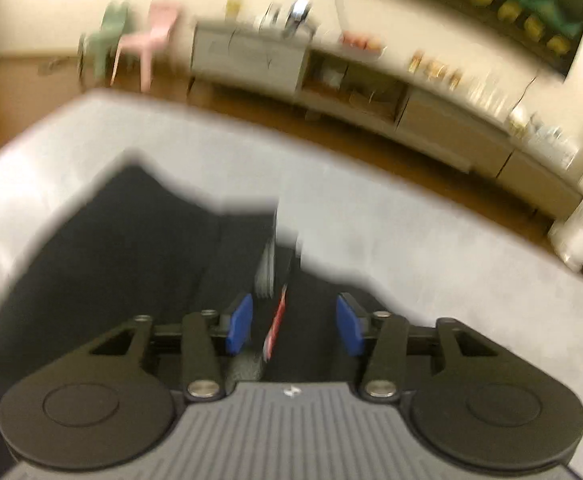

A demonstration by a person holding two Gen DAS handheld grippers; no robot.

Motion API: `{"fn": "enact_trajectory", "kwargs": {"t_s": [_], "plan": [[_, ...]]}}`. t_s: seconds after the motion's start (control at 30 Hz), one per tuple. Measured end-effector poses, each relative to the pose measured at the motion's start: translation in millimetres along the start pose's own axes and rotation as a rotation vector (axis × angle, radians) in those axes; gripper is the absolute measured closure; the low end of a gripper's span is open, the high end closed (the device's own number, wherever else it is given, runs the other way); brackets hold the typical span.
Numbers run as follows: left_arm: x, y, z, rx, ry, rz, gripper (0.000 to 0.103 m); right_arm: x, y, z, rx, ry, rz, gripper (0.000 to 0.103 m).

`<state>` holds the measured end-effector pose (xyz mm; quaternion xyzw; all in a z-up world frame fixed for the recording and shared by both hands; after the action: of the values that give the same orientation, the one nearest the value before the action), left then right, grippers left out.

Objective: Fold clothes

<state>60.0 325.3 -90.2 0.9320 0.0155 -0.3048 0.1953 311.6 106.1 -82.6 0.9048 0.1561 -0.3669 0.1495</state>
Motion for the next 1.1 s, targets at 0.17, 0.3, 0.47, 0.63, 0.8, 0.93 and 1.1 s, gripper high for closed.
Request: {"fn": "enact_trajectory", "kwargs": {"t_s": [0.17,0.3,0.47,0.63,0.8,0.93,1.1], "plan": [[11,8,5,0.037,-0.040,-0.003,0.063,16,-84,-57,-0.186,0.024,-0.186,0.021],[26,8,7,0.057,-0.074,-0.012,0.063,86,-144,-76,-0.340,-0.098,-0.145,0.022],[31,9,20,0.131,-0.108,-0.010,0.077,127,-139,-82,-0.313,-0.220,-0.124,0.094],[37,12,20,0.138,-0.112,-0.002,0.084,123,-129,-91,-0.265,-0.154,-0.169,0.094],[22,13,9,0.150,-0.056,-0.057,0.084,97,-99,-103,-0.126,-0.047,-0.239,0.063],[-4,8,-12,0.111,0.074,-0.069,0.084,11,-30,-76,0.121,0.140,-0.289,0.063],[9,23,-19,0.136,0.075,-0.051,0.084,-52,-23,43,-0.046,0.086,-0.348,0.073]]}}
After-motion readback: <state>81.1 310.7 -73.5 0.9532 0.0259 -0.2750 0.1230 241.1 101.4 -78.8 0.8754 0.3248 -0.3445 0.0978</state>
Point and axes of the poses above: each gripper's, at about its wrist camera, not at the fingertips, and x roughly the way its jaws point, y to its right, z to its underside, the point moved 2 cm from there along x, roughly the way its jaws point
